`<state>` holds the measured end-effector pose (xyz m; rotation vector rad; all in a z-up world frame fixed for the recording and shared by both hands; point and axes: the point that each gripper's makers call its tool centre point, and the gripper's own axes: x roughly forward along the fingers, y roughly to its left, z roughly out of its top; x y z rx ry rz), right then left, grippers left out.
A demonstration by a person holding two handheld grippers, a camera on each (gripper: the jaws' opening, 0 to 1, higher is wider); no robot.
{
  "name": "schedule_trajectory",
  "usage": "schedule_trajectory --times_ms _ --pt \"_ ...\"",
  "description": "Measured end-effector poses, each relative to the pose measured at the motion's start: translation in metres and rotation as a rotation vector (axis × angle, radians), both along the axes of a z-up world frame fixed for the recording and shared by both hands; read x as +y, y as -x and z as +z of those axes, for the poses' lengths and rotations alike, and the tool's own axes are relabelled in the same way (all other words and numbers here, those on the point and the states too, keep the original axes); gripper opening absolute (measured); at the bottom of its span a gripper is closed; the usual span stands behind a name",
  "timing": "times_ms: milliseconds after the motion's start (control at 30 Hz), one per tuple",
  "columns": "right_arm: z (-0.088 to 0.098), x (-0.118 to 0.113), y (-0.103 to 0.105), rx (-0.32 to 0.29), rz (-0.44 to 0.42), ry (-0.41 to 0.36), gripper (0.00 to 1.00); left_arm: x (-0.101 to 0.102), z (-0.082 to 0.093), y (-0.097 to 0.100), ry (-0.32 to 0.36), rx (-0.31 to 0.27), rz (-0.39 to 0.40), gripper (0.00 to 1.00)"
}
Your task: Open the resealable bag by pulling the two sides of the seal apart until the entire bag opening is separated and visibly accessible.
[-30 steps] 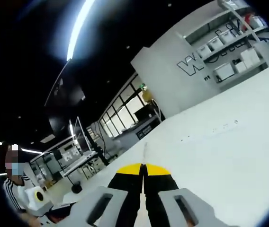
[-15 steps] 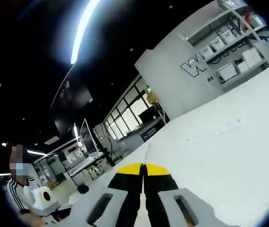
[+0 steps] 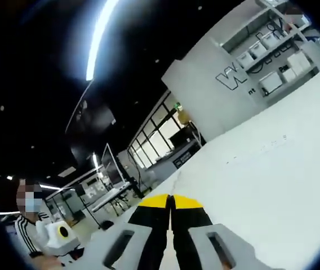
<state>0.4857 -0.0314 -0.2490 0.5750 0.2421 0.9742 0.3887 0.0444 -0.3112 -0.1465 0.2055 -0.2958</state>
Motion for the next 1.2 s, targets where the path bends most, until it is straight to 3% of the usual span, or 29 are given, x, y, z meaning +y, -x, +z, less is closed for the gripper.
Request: schedule_trajectory --times_ms 500,900,1200 --pt "-0.003 0.001 0.029 0.016 0.059 -0.033 0.0 -0.001 -0.002 0.006 0.013 0.006 -0.011 0.81" --pt "-0.006 0.011 0.062 -0.005 0.14 -0.018 0.0 -0.008 0.005 0.015 0.058 -0.008 -0.038 0.79" --pt "-0.003 0.015 0.089 -0.033 0.192 -0.006 0.0 -0.014 0.02 0.027 0.099 -0.041 -0.064 0.78"
